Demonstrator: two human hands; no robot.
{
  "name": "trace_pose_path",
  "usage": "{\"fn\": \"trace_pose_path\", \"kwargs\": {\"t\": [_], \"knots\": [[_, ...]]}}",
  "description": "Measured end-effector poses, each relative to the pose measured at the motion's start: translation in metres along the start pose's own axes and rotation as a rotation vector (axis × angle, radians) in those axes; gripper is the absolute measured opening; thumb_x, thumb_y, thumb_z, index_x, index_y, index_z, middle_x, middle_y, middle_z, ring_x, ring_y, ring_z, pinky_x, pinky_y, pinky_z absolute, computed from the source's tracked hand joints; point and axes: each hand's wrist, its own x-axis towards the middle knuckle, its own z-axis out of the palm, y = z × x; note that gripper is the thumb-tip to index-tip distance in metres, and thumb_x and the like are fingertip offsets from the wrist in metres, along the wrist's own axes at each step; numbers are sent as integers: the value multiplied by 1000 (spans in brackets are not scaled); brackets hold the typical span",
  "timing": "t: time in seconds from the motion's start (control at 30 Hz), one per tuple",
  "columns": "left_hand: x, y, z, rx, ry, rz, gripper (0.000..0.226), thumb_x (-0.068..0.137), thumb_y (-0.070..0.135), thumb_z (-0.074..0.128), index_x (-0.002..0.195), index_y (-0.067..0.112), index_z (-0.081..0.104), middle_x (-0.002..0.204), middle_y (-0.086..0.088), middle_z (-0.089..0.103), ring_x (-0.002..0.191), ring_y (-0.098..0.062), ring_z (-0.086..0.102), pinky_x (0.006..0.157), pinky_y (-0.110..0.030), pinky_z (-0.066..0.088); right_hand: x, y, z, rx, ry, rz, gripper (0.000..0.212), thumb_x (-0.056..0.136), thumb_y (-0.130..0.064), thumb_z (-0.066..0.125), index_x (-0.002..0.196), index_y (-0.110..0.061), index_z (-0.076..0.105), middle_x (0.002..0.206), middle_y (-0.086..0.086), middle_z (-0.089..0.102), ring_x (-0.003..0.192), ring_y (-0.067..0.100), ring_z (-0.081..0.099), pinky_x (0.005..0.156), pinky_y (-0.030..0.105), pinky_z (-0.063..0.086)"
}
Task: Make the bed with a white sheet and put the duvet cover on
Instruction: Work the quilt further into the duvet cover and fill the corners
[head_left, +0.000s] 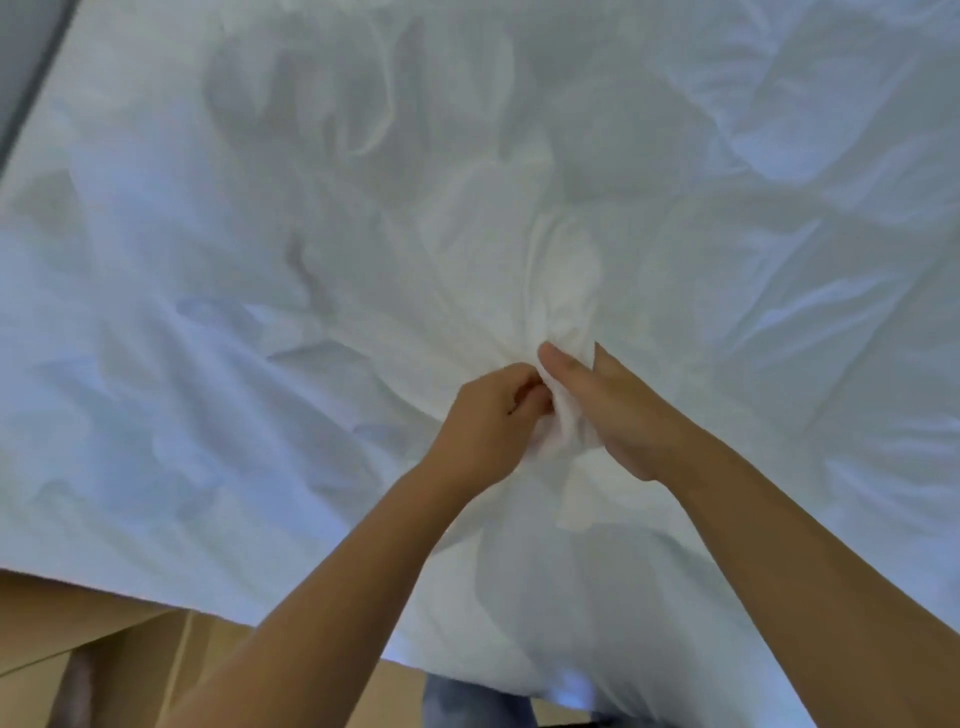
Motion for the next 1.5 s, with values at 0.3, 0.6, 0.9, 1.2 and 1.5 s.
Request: {"fn": "trace_pose_path", "kwargs": {"t": [0.3,0.6,0.9,1.2,1.5], "knots": [[-9,15,20,-389,293,-250,24,92,10,51,83,-12,55,71,-23,54,65,-24,53,61,-40,48,-12,24,-4,-73,-68,-119,75,65,-43,80,122,-29,34,116,-12,55,102,1,60,79,21,54],[11,68,1,-337,244,-81,27,90,12,57,87,-15,57,77,-15,53,70,-23,48,67,-35,40,4,25,-9,-342,-209,-169,29,83,-18,69,96,-39,54,94,-20,61,83,-19,56,68,1,44],[-8,5,8,278,229,-19,47,87,31,62,132,24,52,133,5,52,122,-13,47,104,-34,35,11,-7,-23,44,20,-72,30,95,-31,51,122,-19,59,114,-4,66,105,9,61,86,25,48],[22,20,-19,-117,593,79,27,94,2,39,72,16,45,64,7,48,55,2,42,54,-11,34,13,-8,-10,-204,-245,-101,70,60,-51,78,122,-35,51,115,-21,62,106,-3,58,84,13,48],[51,38,-61,-68,617,77,20,97,19,42,78,18,49,72,10,49,64,-1,44,60,-16,36,28,-23,2,69,-103,0,16,87,-25,62,102,-31,59,96,-16,69,92,3,66,71,16,53]]}}
